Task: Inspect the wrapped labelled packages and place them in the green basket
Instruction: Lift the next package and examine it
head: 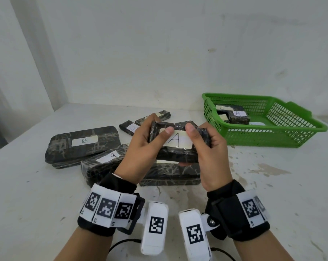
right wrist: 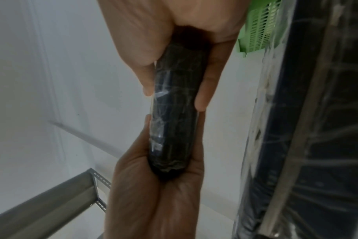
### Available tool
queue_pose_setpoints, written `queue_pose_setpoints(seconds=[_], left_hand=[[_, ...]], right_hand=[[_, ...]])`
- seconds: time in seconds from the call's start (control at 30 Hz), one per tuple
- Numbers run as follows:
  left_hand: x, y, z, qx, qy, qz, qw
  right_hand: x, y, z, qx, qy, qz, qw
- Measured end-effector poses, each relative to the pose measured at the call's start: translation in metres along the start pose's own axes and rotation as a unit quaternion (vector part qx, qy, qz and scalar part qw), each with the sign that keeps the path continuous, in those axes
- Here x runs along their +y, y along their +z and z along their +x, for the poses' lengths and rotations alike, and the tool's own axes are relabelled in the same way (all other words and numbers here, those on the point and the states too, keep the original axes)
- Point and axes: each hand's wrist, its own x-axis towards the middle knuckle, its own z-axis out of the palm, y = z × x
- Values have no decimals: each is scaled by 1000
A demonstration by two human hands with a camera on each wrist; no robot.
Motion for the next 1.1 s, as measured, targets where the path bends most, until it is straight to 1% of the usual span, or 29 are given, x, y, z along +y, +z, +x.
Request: queue_pose_setpoints(seconds=[0.07,0.13,0.23,0.3,0.33,0.47,0.53,0.6,0.7,0.77,0.83,0.93,1.03,1.1], left_hand=[[-1,-1,0,1,-3,3,1000],[-1,-3,0,-3,-12,-17,1000],[-3,-5,-1,-50,-66,-62,995],[-5,-8,0,-68,-82,-81,991],[-5,-9,0,-65,-77,-81,992],[-4,-14,3,-17,-65,-95,993],[-2,-16,3,-7,-68,-104,992],[0,-16,2,-16,-78,-100,992],[1,-15,1,-29,-85,-88,992],[1,-15,1,-20,-71,-77,994],[0,-15,1,1,-53,-68,996],[-2,-15,1,19,-44,-74,996],[-2,-16,2,23,-62,-88,994],[-2,-16,2,6,-83,-79,993]], right_hand=[[-2,2,-1,-15,14,12,1000],[-4,1,-1,-23,10,18,1000],[-3,-4,1,-6,18,6,1000],[-2,-6,3,-3,32,16,999],[-3,-7,4,-13,39,25,999],[-7,-6,6,-68,77,72,992],[-6,-6,6,-56,75,92,991],[-4,-6,6,-28,55,74,995],[-2,-6,7,-17,27,52,998],[-3,-7,8,-24,32,64,997],[-5,-7,9,-50,47,86,994],[-5,-7,8,-67,52,97,992],[-2,-6,7,-58,45,102,992],[-2,-6,6,-59,46,113,991]])
